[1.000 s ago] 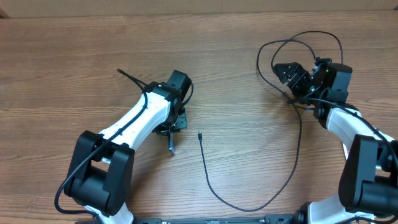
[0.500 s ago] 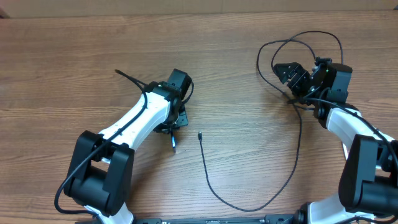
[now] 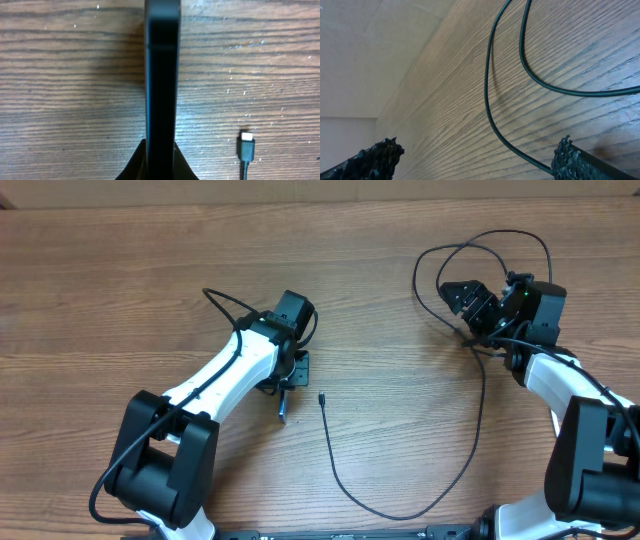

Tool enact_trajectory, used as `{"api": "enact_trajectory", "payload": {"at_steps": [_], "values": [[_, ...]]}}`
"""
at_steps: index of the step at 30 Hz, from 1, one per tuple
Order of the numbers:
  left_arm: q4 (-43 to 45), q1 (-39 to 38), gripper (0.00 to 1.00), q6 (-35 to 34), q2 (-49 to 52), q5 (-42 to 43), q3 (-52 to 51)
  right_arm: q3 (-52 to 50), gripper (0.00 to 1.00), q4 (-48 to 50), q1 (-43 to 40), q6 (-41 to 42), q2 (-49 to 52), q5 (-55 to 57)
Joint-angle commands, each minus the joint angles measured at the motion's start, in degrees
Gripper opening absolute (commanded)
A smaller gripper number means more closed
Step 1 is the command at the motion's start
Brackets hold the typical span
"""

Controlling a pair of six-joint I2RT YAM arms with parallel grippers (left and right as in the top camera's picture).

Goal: Plug charger to phone and switch on socket

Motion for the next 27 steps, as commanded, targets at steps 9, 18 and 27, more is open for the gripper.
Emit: {"api": "enact_trajectory", "payload": {"at_steps": [9,18,27], "values": [[-0.63,-0.79,0.17,-3.69,-0.90,0.42,-0.26,0.20,1.00,0.13,-0.17,-0.68,0.17,0.57],[1.09,-0.79,0.15,-5.22,-0.90,-3.67,-0.26,0.20,1.00,0.13,-0.17,-0.68,0.17,0.57],[2.51,-0.74,0.04,-5.16,-0.90,-4.07,-0.26,0.20,1.00,0.13,-0.17,-0.68,0.17,0.55]]}}
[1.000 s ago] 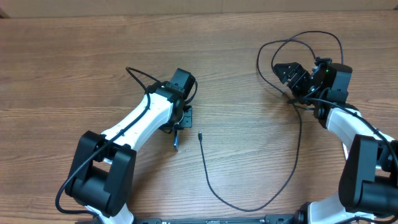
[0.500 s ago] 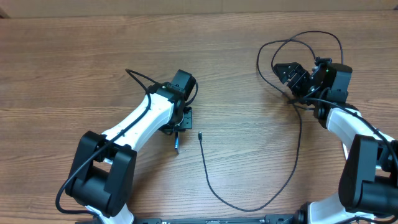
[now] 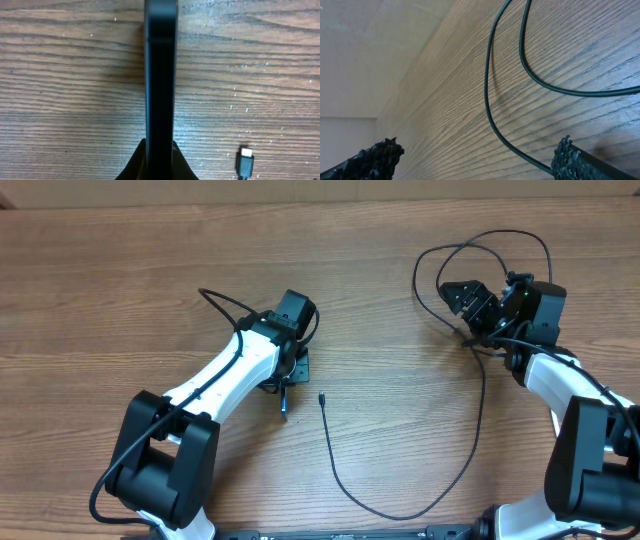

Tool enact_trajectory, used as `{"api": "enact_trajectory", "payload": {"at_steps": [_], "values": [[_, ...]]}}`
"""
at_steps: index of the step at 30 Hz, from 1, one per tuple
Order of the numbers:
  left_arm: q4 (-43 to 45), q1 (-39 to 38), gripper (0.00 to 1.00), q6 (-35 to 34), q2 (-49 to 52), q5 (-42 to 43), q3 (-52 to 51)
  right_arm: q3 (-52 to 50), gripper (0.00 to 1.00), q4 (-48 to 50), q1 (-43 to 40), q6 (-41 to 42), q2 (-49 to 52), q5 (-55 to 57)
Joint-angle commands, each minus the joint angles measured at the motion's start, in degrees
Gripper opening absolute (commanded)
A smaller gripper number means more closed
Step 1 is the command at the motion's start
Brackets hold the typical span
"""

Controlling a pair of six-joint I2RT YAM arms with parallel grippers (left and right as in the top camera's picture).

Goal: Plug charger to phone and switch on socket

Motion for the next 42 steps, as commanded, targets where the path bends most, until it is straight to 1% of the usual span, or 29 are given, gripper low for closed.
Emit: {"api": "enact_trajectory", "payload": {"at_steps": [1,2,3,4,5,6,9,10,12,15,19,23,25,28,30,34,37,39,42], "values": [[0.83,-0.37,0.06,-0.59,-0.90,-1.44,-0.26,0.20,1.00,0.15,-0.17,-0.66,0.17,0.59],[0.96,-0.37,0.11,-0.61,-0.90,-1.44,-0.26,0.20,1.00,0.15,-0.17,-0.66,0.17,0.59],[1.14,-0.37,0.25,-0.59,-0.90,-1.75,-0.26,0.20,1.00,0.15,-0.17,-0.66,0.17,0.59],[1.22,-0.37,0.31,-0.61,-0.90,-2.56,-0.26,0.20,1.00,0.15,-0.17,-0.66,0.17,0.57],[1.36,-0.37,0.32,-0.61,-0.90,-3.28,-0.26,0.20,1.00,0.15,-0.17,-0.66,0.17,0.59],[1.46,-0.37,0.30,-0.63,-0.90,-4.04,-0.26,0.20,1.00,0.15,-0.17,-0.66,0.17,0.59],[1.99,-0.37,0.17,-0.63,-0.90,-4.35,-0.26,0.20,1.00,0.15,-0.17,-0.66,0.17,0.59],[2.12,-0.37,0.14,-0.63,-0.90,-4.35,-0.26,0.20,1.00,0.15,-0.17,-0.66,0.17,0.59],[2.47,-0.37,0.13,-0.66,-0.90,-4.35,-0.26,0.20,1.00,0.15,-0.17,-0.66,0.17,0.59],[2.91,-0.37,0.05,-0.66,-0.90,-4.37,-0.26,0.20,1.00,0.15,-0.17,-0.66,0.17,0.59],[2.73,-0.35,0.04,-1.27,-0.90,-4.37,-0.26,0.20,1.00,0.15,-0.17,-0.66,0.17,0.57],[2.99,-0.04,0.04,-5.70,-0.92,-4.20,-0.26,0.20,1.00,0.15,-0.17,-0.66,0.17,0.57],[3.96,0.37,0.04,-6.40,-0.98,-2.91,-0.26,0.20,1.00,0.15,-0.17,-0.66,0.17,0.59],[5.46,1.79,0.04,-4.46,-1.66,2.54,-0.22,0.20,1.00,0.15,-0.17,-0.66,0.17,0.57],[7.04,3.67,0.04,-1.57,-2.32,8.87,-0.22,0.20,1.00,0.15,-0.17,-0.66,0.17,0.59],[10.86,9.46,0.04,5.81,-2.69,25.94,-0.22,0.20,1.00,0.15,-0.17,-0.66,0.17,0.59],[11.80,14.86,0.04,11.34,-2.67,38.07,-0.22,0.20,1.00,0.15,-0.17,-0.66,0.17,0.59],[11.82,17.77,0.04,14.58,-2.64,42.99,-0.22,0.20,1.00,0.15,-0.17,-0.66,0.17,0.57],[11.37,22.93,0.04,21.62,-2.43,51.32,-0.22,0.20,1.00,0.15,-0.17,-0.66,0.17,0.59]]}}
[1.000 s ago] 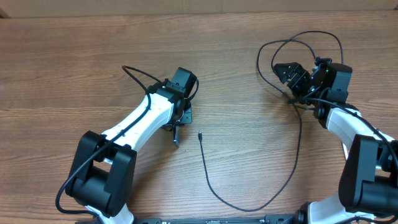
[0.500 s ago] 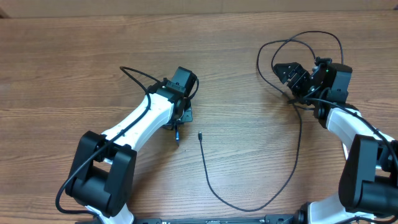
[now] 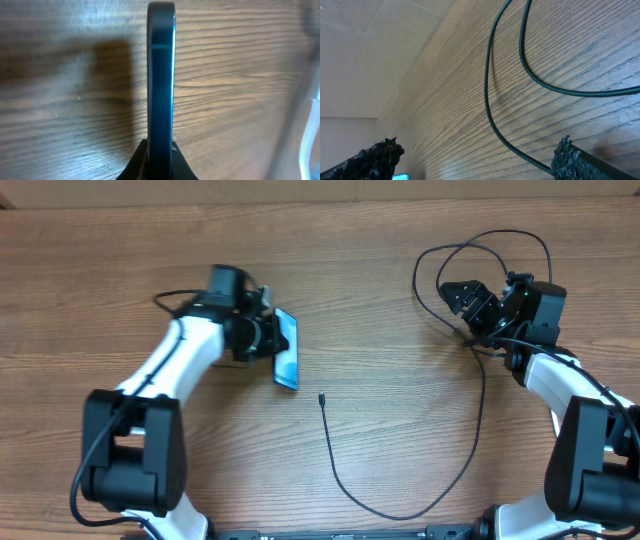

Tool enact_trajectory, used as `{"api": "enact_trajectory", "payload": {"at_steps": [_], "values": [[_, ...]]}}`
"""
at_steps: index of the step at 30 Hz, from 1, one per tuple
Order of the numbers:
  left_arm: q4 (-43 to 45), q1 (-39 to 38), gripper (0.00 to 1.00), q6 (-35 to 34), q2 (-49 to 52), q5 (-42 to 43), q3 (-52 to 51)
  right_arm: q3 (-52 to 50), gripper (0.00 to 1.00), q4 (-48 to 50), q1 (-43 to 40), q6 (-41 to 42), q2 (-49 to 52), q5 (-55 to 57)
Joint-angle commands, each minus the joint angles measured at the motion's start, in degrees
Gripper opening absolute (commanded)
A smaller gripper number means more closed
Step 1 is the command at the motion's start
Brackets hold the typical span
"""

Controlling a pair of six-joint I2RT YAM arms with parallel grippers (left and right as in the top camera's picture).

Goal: Plug charger to phone and switch on socket
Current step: 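Swing the phone left and lower it flat onto the table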

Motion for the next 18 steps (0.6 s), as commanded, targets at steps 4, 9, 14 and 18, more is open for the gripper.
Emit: {"api": "enact_trajectory", "payload": {"at_steps": [4,9,14,18], "values": [[-1.01,9.49,0.04,18.88,-1.38,27.71,-0.26,0.20,1.00,0.20,-0.17,-0.17,0.17,0.52],[-0.28,13.09,0.05,27.67,1.51,41.03,-0.90,0.20,1.00,-0.83,-0.17,-0.04,0.17,-4.42],[0.35,12.92,0.04,37.27,7.52,49.40,-1.03,0.20,1.00,-9.09,0.04,0.61,0.17,-9.60],[5.70,12.96,0.04,39.21,14.56,55.41,-1.03,0.20,0.96,-15.23,2.86,-5.75,0.17,-10.34]]}}
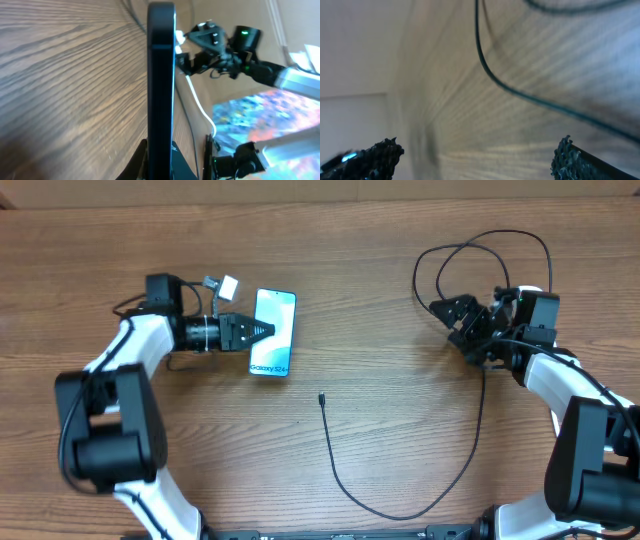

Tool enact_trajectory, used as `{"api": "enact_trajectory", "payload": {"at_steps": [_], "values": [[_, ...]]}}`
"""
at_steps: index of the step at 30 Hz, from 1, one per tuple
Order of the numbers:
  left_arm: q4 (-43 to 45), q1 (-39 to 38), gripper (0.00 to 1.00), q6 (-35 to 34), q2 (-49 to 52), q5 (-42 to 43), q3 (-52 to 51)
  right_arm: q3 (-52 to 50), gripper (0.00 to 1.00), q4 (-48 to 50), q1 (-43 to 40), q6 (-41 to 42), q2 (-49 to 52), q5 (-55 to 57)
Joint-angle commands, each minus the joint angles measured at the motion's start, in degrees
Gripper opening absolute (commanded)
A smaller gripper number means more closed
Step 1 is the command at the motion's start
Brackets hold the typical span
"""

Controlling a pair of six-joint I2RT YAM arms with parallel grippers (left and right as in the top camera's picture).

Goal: Plug charger to phone and switch on socket
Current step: 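Swing the phone left and lower it flat onto the table, then move the right gripper left toward the phone held by the left gripper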

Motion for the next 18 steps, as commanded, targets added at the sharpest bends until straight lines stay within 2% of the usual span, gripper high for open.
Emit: {"api": "enact_trajectory", "payload": {"at_steps": [1,2,4,7,11,13,18], "values": [[4.07,0.00,0.04,4.70,6.12,11.98,-0.57,0.20,0.93,-3.56,3.61,-6.58,0.17,-2.12],[6.38,0.17,0.04,2.60,7.74,13.16,-0.55,0.20,0.90,-5.16,5.20,-8.46,0.17,-1.36],[13.00,0.44,0.04,-7.43,10.86,13.11,-0.33,0.22,0.87,-8.28,9.66,-11.69,0.17,2.10],[21.53,0.46,0.04,-19.23,13.38,13.14,-0.33,0.61,0.88,-10.60,16.44,-12.79,0.17,7.87],[23.52,0.28,0.04,-22.08,13.57,13.16,-0.33,3.52,0.96,-13.81,24.13,-12.90,0.17,13.11],[24.13,0.20,0.04,-23.74,13.57,13.18,-0.33,6.14,1.00,-15.52,27.12,-15.89,0.17,12.31],[24.81,0.20,0.04,-27.63,13.57,13.25,-0.13,11.39,0.99,-13.27,29.88,-17.35,0.17,-0.02]]}}
